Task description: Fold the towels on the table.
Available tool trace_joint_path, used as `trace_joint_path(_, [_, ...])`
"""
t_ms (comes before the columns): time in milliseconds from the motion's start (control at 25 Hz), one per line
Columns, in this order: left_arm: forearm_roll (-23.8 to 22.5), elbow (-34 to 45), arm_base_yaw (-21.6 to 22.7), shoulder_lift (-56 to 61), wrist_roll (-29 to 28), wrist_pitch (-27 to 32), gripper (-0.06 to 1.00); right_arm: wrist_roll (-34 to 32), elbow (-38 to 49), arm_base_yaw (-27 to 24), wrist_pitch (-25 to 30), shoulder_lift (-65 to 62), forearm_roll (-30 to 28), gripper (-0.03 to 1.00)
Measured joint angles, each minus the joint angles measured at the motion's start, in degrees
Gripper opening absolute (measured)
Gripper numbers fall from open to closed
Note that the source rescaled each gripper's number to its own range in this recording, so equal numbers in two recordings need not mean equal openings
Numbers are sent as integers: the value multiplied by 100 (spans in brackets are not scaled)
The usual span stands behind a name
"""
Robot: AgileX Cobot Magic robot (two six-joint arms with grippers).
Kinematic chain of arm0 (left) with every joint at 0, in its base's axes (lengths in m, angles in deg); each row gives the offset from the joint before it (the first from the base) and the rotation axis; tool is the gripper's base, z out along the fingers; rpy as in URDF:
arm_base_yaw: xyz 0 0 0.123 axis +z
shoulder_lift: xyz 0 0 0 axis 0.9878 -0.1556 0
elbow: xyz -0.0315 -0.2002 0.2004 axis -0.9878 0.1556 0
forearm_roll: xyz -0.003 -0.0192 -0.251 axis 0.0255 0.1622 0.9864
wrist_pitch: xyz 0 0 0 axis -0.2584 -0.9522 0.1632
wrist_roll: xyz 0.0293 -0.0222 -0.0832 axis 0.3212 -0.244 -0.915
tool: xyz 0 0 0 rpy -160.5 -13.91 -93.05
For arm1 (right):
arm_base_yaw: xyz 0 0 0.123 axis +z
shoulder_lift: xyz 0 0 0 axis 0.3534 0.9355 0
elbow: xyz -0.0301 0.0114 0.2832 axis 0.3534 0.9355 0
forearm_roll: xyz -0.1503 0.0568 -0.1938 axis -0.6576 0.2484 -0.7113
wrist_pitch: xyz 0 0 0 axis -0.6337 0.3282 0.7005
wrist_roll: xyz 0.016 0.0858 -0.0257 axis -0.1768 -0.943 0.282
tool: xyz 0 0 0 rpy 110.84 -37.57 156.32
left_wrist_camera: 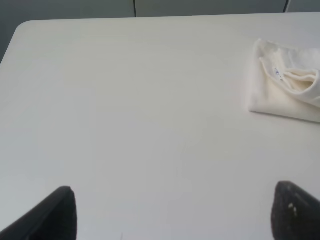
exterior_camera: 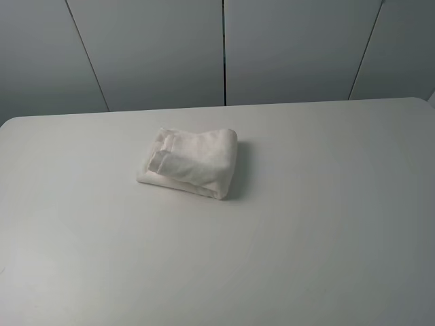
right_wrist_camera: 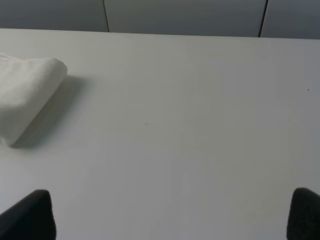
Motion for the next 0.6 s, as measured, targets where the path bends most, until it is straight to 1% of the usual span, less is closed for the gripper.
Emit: trace_joint_path(600, [-60,0,0,0,0,0,99,-14,0,0,0,0,0,99])
